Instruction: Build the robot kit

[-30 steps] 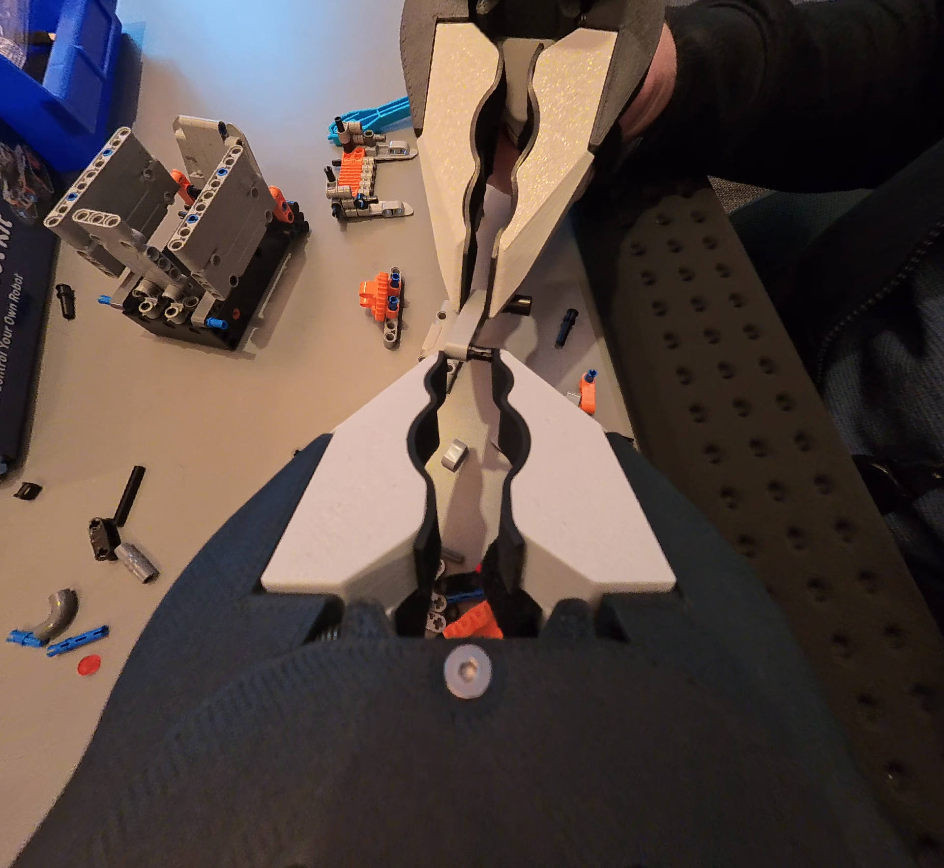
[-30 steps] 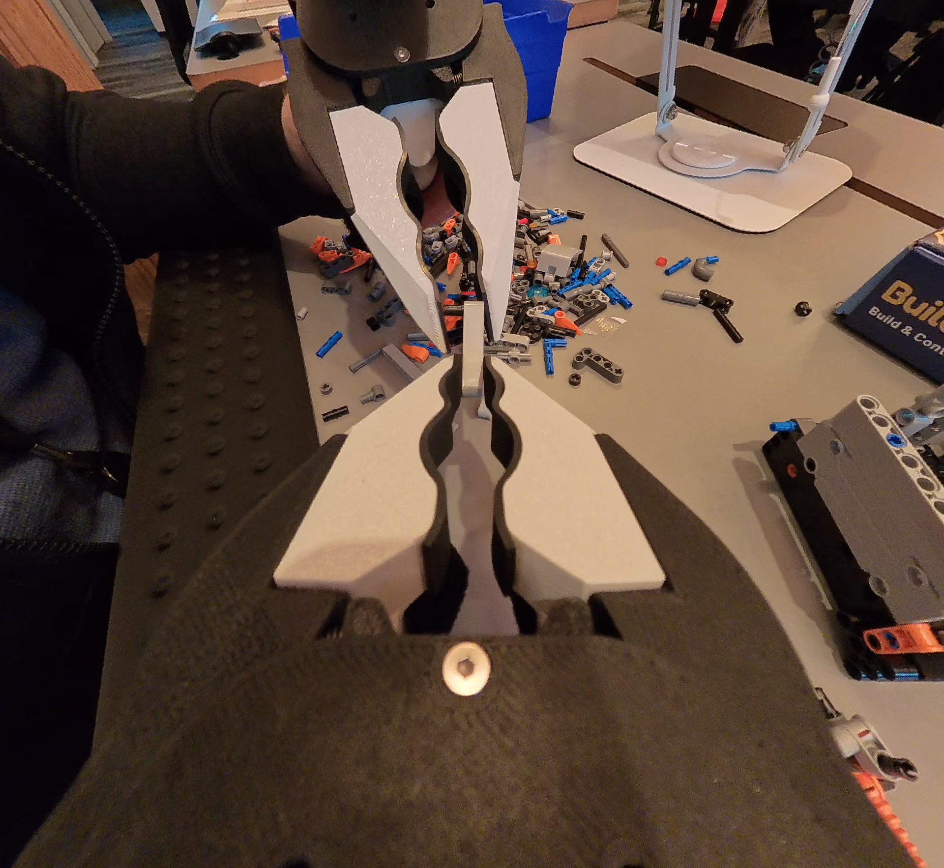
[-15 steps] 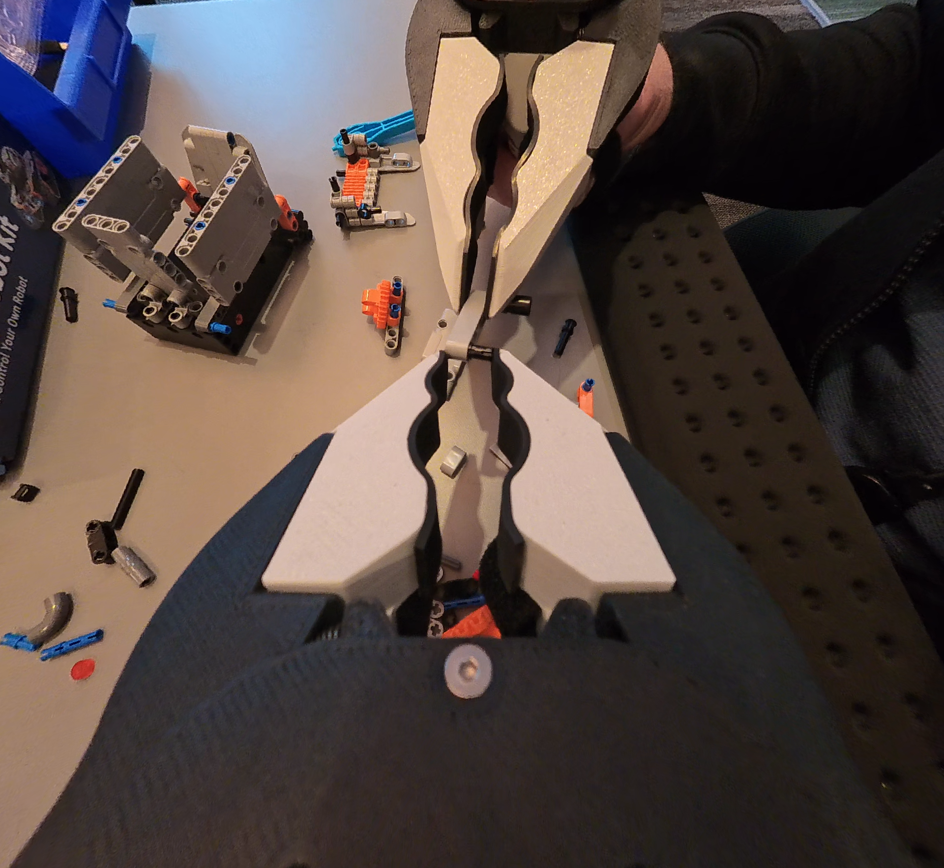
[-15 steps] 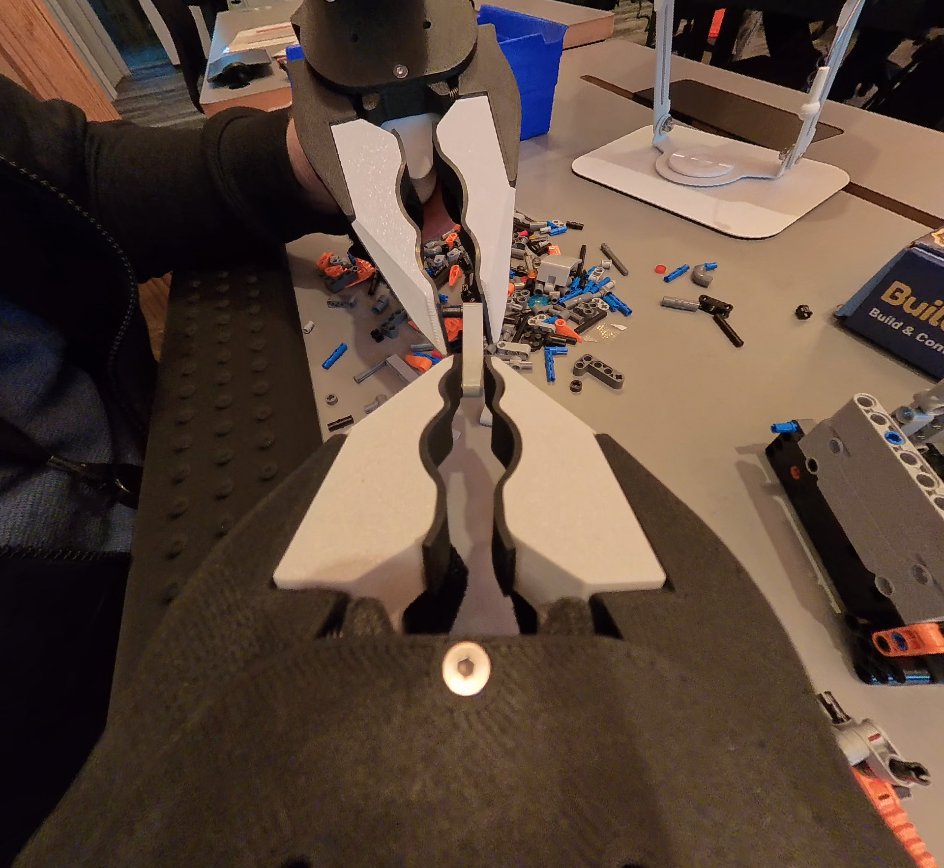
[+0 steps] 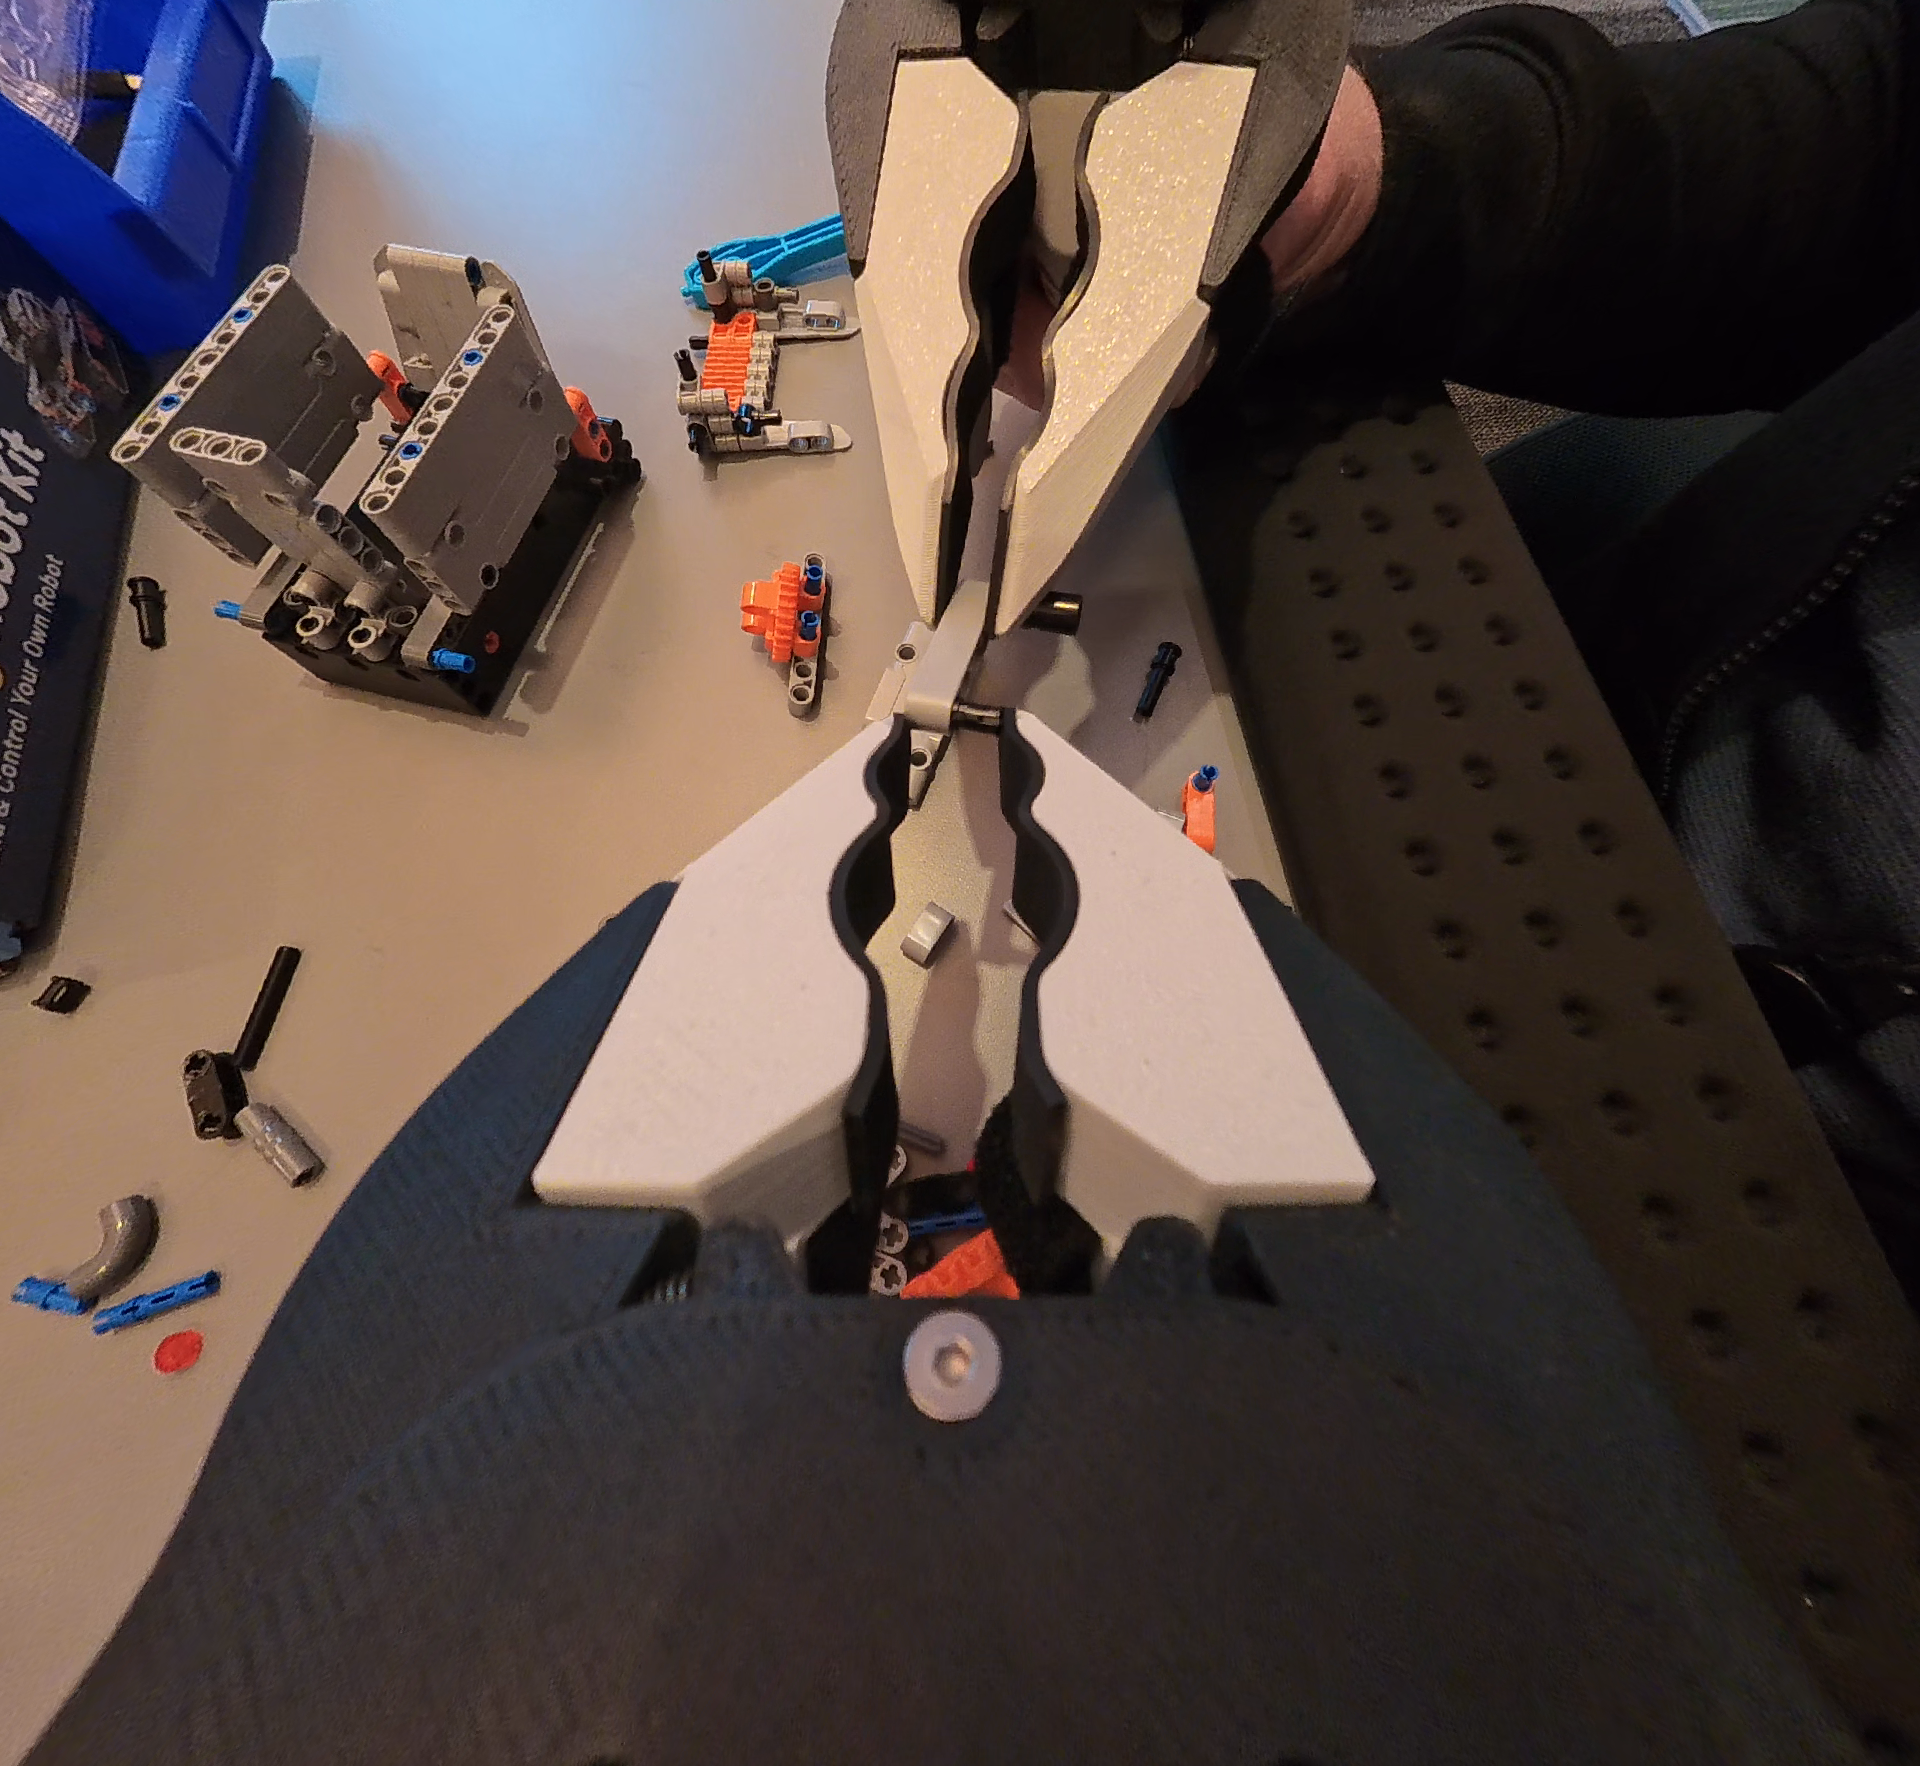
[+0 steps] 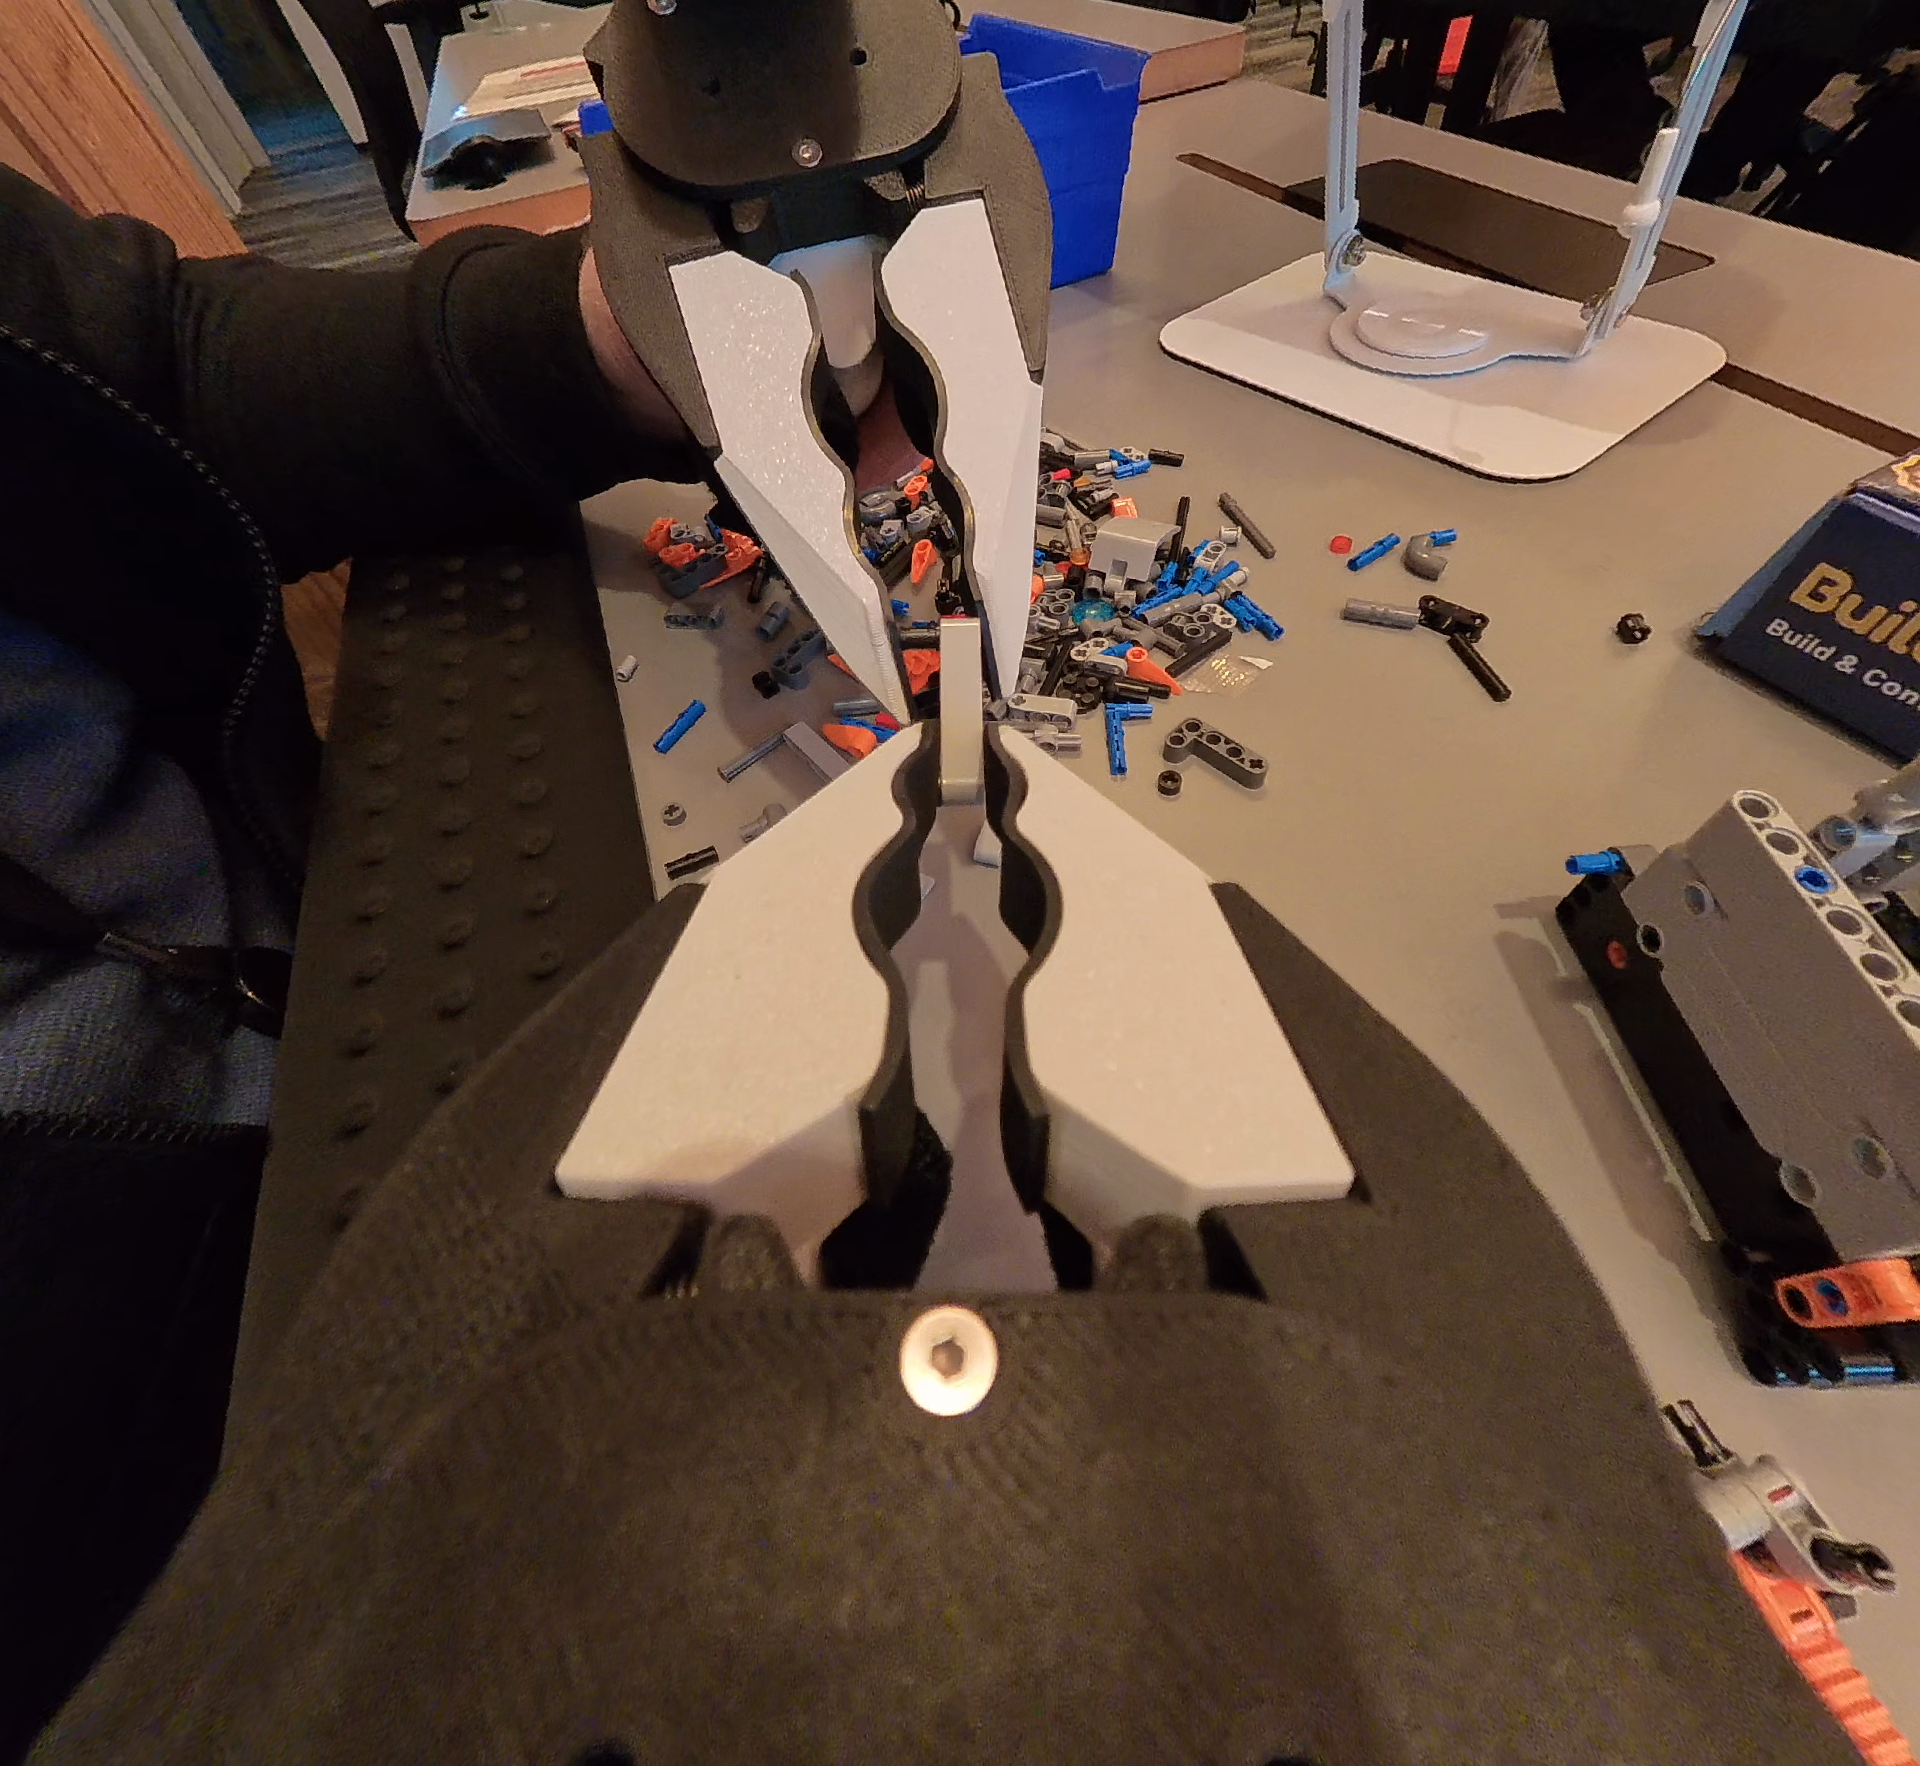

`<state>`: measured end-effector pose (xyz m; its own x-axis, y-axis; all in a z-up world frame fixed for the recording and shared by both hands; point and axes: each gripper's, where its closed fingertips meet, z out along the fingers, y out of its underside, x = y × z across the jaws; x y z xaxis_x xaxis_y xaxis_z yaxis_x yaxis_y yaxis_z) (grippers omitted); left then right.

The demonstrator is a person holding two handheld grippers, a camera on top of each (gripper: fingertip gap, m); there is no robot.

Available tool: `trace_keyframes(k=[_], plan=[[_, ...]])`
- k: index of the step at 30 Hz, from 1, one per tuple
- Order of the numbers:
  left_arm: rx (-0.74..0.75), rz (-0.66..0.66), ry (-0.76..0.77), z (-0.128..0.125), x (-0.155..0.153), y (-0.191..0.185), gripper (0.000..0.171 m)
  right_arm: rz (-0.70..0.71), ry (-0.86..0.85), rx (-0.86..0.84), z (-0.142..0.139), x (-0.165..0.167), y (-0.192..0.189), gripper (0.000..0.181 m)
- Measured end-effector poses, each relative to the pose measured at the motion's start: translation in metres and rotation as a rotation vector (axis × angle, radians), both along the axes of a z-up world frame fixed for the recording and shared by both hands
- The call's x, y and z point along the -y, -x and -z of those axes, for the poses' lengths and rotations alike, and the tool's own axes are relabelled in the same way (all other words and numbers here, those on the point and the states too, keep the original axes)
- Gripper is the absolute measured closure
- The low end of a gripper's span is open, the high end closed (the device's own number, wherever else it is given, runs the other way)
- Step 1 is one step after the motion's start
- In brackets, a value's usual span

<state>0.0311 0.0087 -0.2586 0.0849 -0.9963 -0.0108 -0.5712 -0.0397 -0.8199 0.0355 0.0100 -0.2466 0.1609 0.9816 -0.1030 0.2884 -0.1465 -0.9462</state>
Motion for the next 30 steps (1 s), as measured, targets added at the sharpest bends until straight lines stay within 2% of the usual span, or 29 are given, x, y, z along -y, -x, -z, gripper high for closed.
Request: trace_keyframes(k=[9,19,24,30], plan=[[0.004,-0.009,-0.008,-0.002,-0.002,0.001,0.157,0.016,-0.008,-0.011,-0.002,-0.002,-0.002,0.175],[0.077,-0.109,0.016,-0.013,-0.021,0.008,0.157,0.109,-0.007,-0.09,-0.016,-0.017,-0.013,0.164],[0.113,-0.137,0.062,-0.016,-0.025,0.008,0.157,0.109,-0.138,-0.019,-0.015,-0.011,-0.007,0.156],[0.181,-0.147,0.199,-0.02,-0.025,0.006,0.157,0.222,-0.376,0.165,-0.006,-0.021,-0.003,0.154]])
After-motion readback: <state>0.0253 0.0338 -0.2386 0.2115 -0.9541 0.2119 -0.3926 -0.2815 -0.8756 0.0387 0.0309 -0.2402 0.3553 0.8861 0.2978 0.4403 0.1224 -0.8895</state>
